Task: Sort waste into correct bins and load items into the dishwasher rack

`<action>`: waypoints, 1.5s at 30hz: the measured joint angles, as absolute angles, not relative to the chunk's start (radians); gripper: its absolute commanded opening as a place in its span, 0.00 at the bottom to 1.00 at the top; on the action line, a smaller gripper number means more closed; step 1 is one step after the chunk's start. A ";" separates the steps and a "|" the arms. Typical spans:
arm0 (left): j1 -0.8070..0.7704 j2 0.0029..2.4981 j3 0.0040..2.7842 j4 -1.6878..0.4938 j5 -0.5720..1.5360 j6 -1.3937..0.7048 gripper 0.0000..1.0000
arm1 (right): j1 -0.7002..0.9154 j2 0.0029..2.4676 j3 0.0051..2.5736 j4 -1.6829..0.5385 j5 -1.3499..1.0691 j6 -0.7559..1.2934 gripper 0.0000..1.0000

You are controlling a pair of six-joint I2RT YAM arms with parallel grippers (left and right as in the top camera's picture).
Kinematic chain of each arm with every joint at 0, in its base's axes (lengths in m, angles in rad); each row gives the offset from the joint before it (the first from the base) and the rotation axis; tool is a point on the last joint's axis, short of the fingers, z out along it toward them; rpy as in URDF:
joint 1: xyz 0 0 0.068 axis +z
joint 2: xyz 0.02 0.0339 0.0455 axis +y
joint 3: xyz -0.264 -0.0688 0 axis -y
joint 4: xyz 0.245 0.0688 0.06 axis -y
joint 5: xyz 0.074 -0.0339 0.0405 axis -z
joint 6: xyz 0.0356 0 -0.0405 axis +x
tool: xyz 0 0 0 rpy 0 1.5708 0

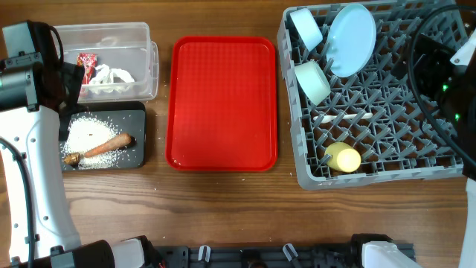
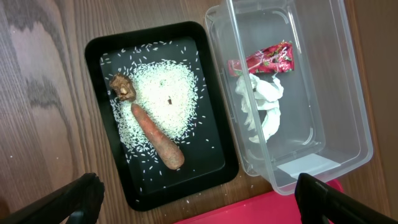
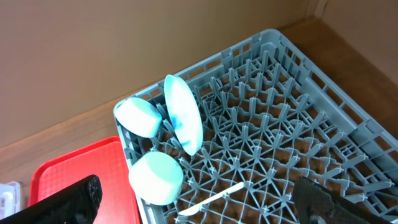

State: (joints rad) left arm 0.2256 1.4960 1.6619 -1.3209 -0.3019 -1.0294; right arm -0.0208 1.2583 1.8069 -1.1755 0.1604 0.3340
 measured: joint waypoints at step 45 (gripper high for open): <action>0.226 1.496 1.662 -1.321 -0.302 -1.029 1.00 | -0.021 0.018 0.007 0.003 -0.017 0.091 1.00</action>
State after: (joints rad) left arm 0.2256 1.4960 1.6623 -1.3209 -0.3016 -1.0290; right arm -0.0208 0.0181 0.0071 0.0032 -0.0174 0.0914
